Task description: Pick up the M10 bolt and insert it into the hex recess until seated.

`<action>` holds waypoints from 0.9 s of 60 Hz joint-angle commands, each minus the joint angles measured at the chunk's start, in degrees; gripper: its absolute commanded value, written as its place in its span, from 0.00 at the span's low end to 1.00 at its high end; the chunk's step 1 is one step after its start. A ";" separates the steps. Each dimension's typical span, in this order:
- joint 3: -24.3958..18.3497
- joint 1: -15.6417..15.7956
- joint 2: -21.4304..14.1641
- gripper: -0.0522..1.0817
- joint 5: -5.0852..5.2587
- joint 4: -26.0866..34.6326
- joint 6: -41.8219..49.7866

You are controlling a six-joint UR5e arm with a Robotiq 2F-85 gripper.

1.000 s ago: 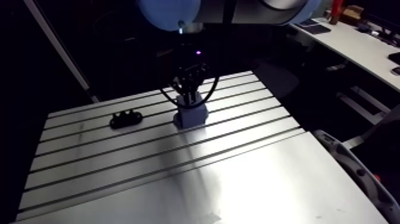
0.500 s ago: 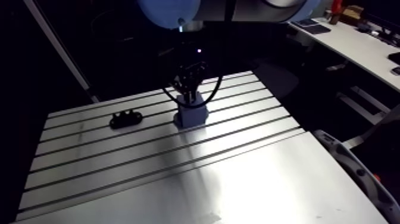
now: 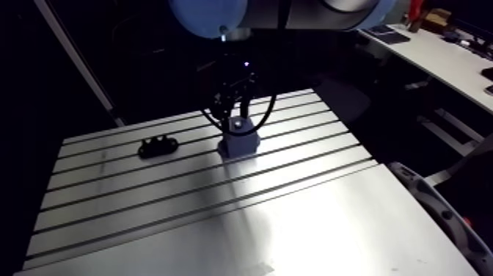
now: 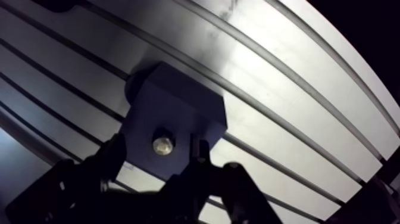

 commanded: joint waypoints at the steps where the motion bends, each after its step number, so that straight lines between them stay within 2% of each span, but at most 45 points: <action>1: -1.08 0.14 -0.49 0.05 0.44 0.02 1.27; 15: -1.76 0.14 -2.40 0.05 0.40 0.30 7.76; 20: -1.83 0.14 -2.87 0.05 -0.01 0.54 13.77; 23: -1.84 0.14 -3.04 0.05 0.10 0.71 15.79; 32: -3.86 0.06 -4.29 0.05 -0.07 7.96 28.32; 39: -4.56 0.13 -4.13 0.07 -0.24 10.27 32.84; 41: -4.41 0.14 -3.89 0.22 -0.17 10.23 33.99; 42: -4.41 0.14 -3.89 0.22 -0.17 10.23 33.99; 43: -4.25 0.14 -3.71 0.31 0.15 10.16 34.44; 44: -4.25 0.14 -3.71 0.31 0.15 10.16 34.44; 45: -4.07 0.14 -3.46 0.40 0.27 10.00 35.03; 46: -4.07 0.14 -3.46 0.40 0.27 10.00 35.03; 47: -4.05 0.14 -3.27 0.49 0.22 9.82 35.49; 48: -4.05 0.14 -3.27 0.49 0.22 9.82 35.49; 49: -4.04 0.06 -3.02 0.57 0.21 9.72 35.71; 50: -4.04 0.06 -3.02 0.57 0.21 9.72 35.71; 52: -4.29 -0.11 -2.01 0.75 -0.19 9.22 35.84; 53: -4.29 -0.11 -2.01 0.75 -0.19 9.22 35.84; 54: -4.45 -0.13 -1.49 0.81 -0.30 8.96 35.76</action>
